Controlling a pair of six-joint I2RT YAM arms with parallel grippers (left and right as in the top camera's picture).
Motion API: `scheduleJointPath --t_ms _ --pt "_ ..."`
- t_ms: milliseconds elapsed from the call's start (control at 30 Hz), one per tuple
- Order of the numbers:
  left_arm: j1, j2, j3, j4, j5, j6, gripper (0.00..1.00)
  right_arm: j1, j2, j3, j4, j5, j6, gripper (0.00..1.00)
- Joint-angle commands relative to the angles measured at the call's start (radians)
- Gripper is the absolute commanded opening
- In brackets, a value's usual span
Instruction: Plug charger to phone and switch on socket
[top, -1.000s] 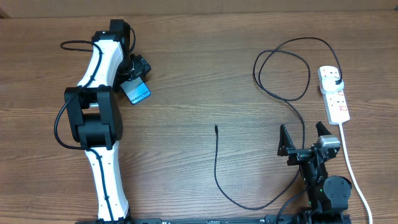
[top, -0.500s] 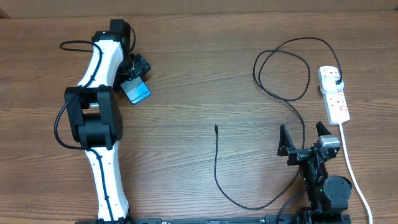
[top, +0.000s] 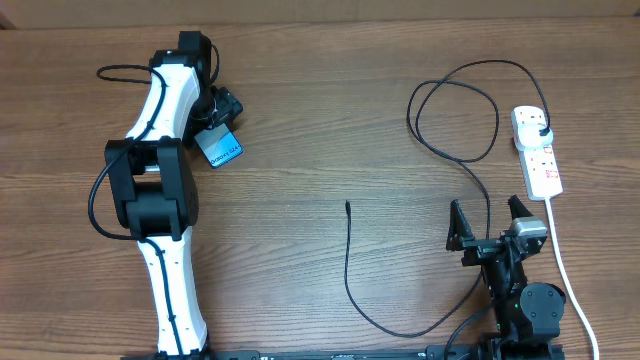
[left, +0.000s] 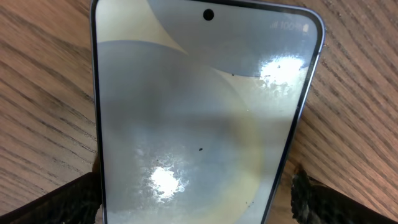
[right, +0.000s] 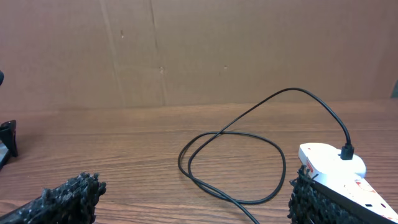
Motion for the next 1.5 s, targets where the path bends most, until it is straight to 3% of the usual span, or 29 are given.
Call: scheduleJointPath --t_ms 0,933,1133,1467 --pt "-0.002 0.061 -0.013 -0.002 0.002 -0.029 1.0 0.005 -0.009 -0.011 0.004 0.0 -0.004 1.0" --pt "-0.002 0.061 -0.013 -0.002 0.006 -0.032 1.0 0.005 -0.009 -0.011 0.004 0.0 -0.004 1.0" --pt "-0.002 0.061 -0.013 -0.002 0.005 -0.032 0.9 0.005 -0.009 -0.011 0.004 0.0 -0.004 1.0" --pt "-0.002 0.061 -0.013 0.002 0.006 -0.033 0.91 0.005 -0.009 -0.011 0.004 0.0 -0.004 1.0"
